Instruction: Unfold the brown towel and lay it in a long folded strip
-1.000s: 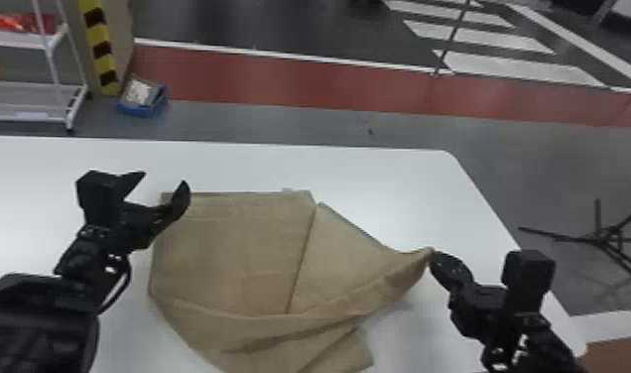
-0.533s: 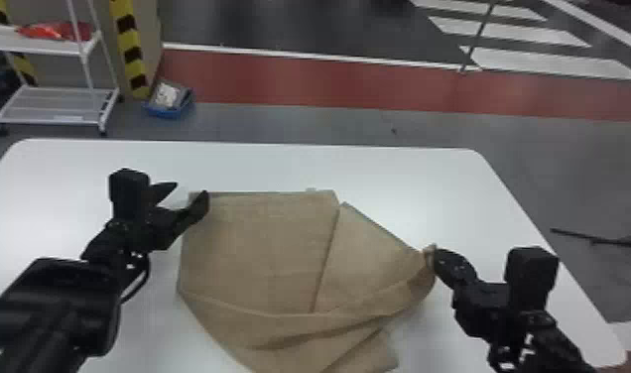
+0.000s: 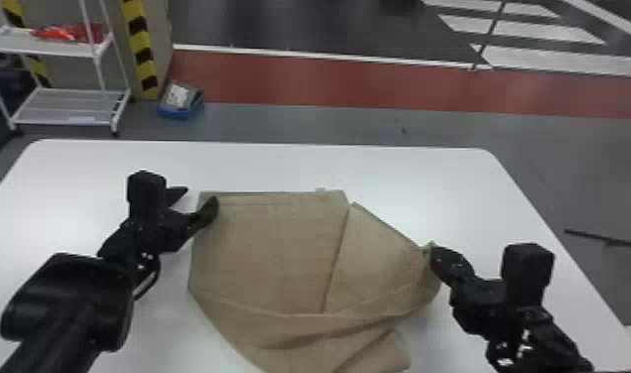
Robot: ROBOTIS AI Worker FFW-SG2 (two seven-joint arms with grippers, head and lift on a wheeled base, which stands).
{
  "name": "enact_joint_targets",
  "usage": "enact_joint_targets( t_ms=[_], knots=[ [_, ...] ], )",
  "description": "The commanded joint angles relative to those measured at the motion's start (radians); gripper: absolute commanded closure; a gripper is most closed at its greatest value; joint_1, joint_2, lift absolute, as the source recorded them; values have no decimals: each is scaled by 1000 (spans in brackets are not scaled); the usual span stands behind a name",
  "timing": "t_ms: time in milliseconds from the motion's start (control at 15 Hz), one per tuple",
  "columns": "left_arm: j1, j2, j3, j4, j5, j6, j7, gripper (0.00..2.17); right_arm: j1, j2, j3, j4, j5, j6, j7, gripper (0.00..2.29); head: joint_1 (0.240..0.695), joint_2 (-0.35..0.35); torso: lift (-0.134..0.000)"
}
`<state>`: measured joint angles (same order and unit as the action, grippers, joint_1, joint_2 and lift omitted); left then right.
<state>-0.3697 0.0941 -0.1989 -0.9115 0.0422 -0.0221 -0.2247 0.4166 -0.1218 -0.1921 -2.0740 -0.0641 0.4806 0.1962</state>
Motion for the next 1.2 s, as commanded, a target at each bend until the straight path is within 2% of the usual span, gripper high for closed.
enact_joint_targets(
  t_ms=[0, 400, 467, 600, 667, 733, 800, 933, 1067, 1133],
  knots=[
    [-5, -2, -1, 8, -19, 0, 2, 579, -5, -1, 7, 8, 1, -3, 0, 1305, 695, -158, -119],
    [-5, -4, -7, 10, -24, 0, 1, 606, -21, -4, 23, 29, 10, -3, 3, 1305, 695, -151, -119],
    [-5, -4, -8, 10, -30, 0, 1, 694, -24, -4, 23, 31, 10, -3, 3, 1305, 695, -151, -119],
    [-5, -5, -8, 11, -42, 0, 2, 1045, -25, -4, 23, 32, 10, -3, 3, 1305, 695, -151, -119],
    [2, -5, -8, 10, -36, -3, 2, 1177, -28, -4, 25, 34, 10, -3, 3, 1305, 695, -152, -119],
    [11, -5, -7, -3, -27, -3, 5, 1396, -35, -4, 25, 38, 10, -3, 3, 1305, 695, -152, -119],
    [29, -4, 3, -26, -21, -6, 4, 1420, -41, -4, 26, 44, 10, -3, 2, 1305, 695, -152, -119],
    [117, 6, 12, -182, 28, 28, 1, 1420, -55, -4, 31, 49, 10, 0, 2, 1305, 695, -152, -119],
    [229, 6, 104, -399, 36, 144, -1, 1420, -78, -5, 40, 44, 15, 16, 3, 1305, 695, -152, -119],
    [282, 6, 148, -498, 65, 184, 2, 1420, -99, -7, 45, 40, 20, 34, 3, 1305, 695, -144, -119]
  ],
)
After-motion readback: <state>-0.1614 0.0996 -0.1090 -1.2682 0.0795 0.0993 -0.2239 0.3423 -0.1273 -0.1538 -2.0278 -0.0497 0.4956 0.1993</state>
